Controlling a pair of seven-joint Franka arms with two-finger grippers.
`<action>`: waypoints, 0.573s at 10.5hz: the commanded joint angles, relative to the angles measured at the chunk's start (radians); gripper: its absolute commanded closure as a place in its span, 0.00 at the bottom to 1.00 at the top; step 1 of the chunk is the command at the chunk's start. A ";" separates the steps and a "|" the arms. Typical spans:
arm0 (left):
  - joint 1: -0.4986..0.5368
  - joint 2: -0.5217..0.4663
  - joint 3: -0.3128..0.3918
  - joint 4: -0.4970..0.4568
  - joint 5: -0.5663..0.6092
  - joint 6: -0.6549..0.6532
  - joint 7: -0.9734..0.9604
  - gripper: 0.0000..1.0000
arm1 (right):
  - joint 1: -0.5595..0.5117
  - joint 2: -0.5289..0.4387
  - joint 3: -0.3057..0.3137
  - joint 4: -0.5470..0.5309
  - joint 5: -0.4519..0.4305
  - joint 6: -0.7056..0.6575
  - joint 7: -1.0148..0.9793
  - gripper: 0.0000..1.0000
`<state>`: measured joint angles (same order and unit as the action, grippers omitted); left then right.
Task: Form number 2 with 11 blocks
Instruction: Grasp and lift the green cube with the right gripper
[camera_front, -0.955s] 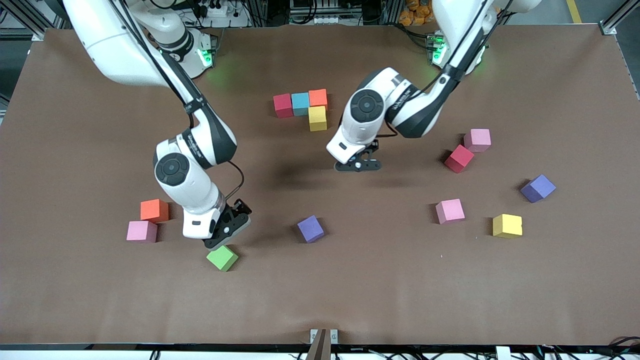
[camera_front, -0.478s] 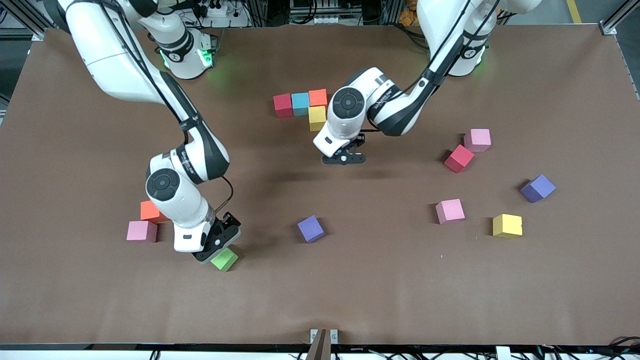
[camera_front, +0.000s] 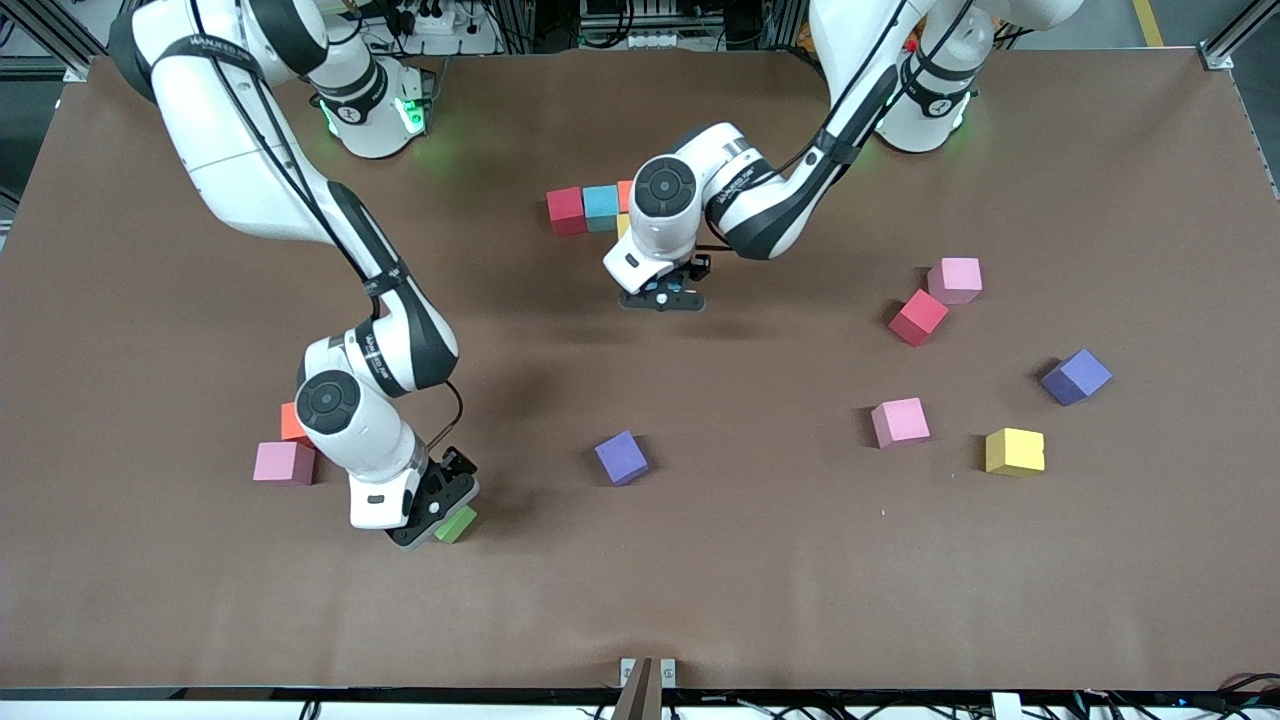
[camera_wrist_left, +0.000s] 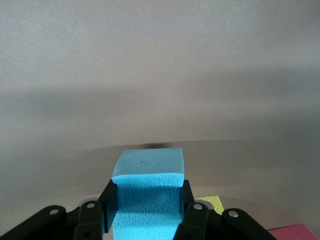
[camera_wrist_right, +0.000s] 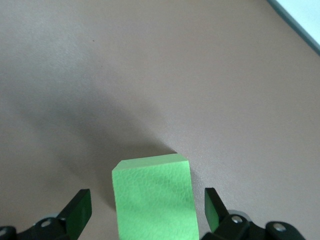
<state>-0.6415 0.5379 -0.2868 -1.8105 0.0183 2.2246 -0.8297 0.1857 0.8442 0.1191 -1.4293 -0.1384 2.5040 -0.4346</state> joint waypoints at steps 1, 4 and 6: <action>-0.018 0.039 0.001 0.048 0.029 0.003 -0.022 1.00 | -0.014 0.059 0.014 0.063 -0.004 0.000 -0.009 0.00; -0.033 0.042 0.001 0.051 0.031 0.003 -0.055 1.00 | -0.014 0.068 0.016 0.066 -0.004 0.012 -0.004 0.00; -0.033 0.036 -0.002 0.051 0.110 0.003 -0.171 1.00 | -0.014 0.069 0.017 0.076 0.006 0.000 -0.006 0.00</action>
<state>-0.6680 0.5692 -0.2868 -1.7781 0.0654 2.2288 -0.9127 0.1852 0.8915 0.1194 -1.3932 -0.1368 2.5160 -0.4345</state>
